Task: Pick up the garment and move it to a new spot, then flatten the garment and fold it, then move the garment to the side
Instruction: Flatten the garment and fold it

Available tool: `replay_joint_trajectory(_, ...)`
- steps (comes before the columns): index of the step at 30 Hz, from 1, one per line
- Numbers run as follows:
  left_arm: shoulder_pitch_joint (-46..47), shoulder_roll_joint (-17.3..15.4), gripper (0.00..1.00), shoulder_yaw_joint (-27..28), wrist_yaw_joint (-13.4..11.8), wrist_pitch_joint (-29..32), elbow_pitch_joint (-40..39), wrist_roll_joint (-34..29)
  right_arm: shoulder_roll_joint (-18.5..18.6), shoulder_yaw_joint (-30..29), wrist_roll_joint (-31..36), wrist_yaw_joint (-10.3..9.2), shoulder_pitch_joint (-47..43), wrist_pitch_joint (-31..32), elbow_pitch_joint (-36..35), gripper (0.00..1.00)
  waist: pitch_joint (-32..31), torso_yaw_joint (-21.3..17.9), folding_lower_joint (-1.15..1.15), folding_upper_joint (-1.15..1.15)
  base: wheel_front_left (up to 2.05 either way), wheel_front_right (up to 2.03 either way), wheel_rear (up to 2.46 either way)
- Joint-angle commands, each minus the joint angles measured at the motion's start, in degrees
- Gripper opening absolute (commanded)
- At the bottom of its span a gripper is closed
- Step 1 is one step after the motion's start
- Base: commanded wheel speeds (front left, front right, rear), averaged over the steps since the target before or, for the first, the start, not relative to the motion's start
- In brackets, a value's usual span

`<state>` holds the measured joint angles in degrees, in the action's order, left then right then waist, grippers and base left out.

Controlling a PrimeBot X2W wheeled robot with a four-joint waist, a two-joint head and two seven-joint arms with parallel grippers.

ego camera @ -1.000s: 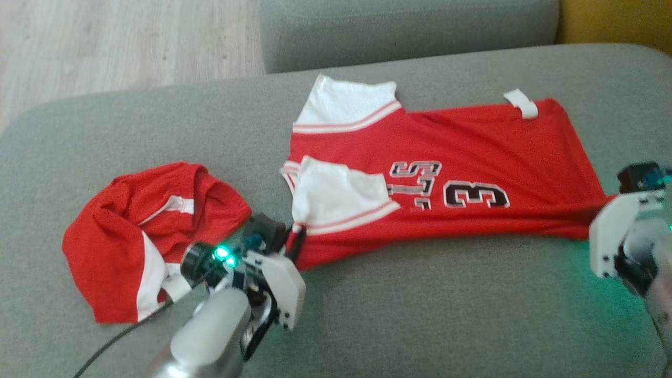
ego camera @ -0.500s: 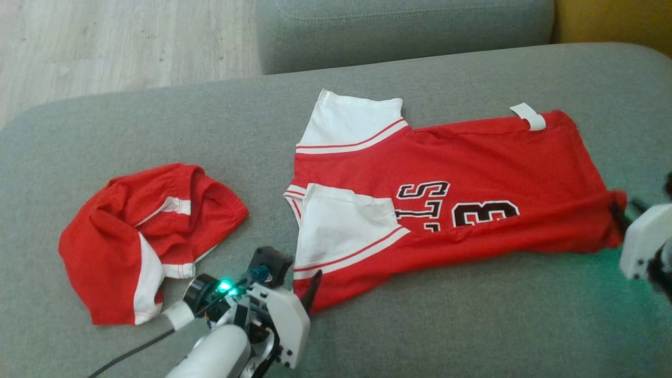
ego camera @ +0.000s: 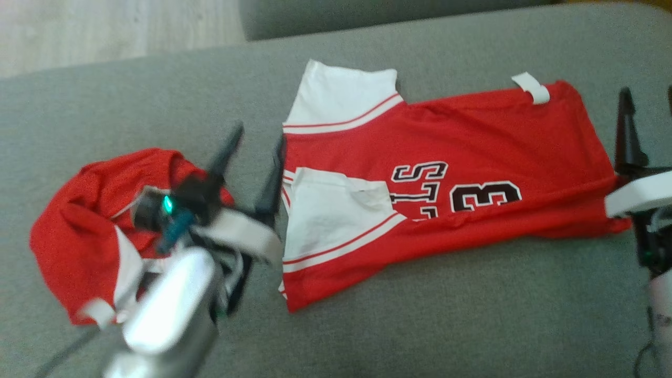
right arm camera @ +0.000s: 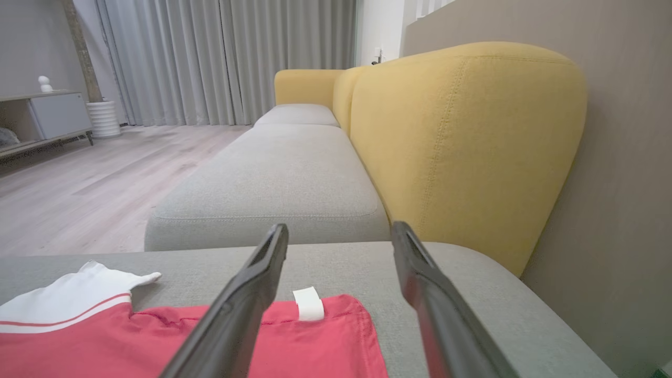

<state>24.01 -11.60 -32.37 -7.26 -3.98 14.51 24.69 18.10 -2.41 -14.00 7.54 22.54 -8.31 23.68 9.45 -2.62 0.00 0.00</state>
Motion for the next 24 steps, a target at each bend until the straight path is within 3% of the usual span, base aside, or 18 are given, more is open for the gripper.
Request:
replay_joint_trajectory(1,6.5,-2.1,1.00,3.1,1.2,-1.0,-1.5,-0.7,-1.4,0.1,1.8,-0.05,-0.1,-1.0,-3.5,1.00,3.4,-1.9,0.00,0.00,0.00,0.00,0.00)
replay_joint_trajectory(3,10.8,-3.9,1.00,3.3,3.0,0.0,0.1,-1.4,-3.4,0.0,3.4,-0.05,0.4,-1.3,-5.3,1.00,5.4,-3.2,0.00,0.00,0.00,0.00,0.00)
replay_joint_trajectory(8,23.1,-8.8,1.00,1.4,10.3,7.1,6.8,-3.0,-7.1,0.2,5.6,-0.05,3.0,-1.5,-8.7,1.00,10.9,-6.8,0.00,0.00,0.00,0.00,0.00)
replay_joint_trajectory(12,31.1,-10.9,1.00,-0.8,13.6,13.2,14.0,-2.6,-9.0,1.8,6.3,-0.05,5.3,-1.7,-9.8,1.00,14.4,-10.0,0.00,0.00,0.00,0.00,0.00)
replay_joint_trajectory(17,37.7,-13.4,1.00,-4.0,14.7,17.3,21.3,-0.2,-10.5,4.1,6.4,-0.05,7.7,-2.3,-10.0,1.00,17.7,-13.7,0.00,0.00,0.00,0.00,0.00)
replay_joint_trajectory(24,41.8,-16.3,1.00,-9.7,14.7,19.8,24.9,6.6,-11.5,5.3,6.3,-0.05,8.7,-3.2,-8.7,1.00,19.7,-16.5,0.00,0.00,0.00,0.00,0.00)
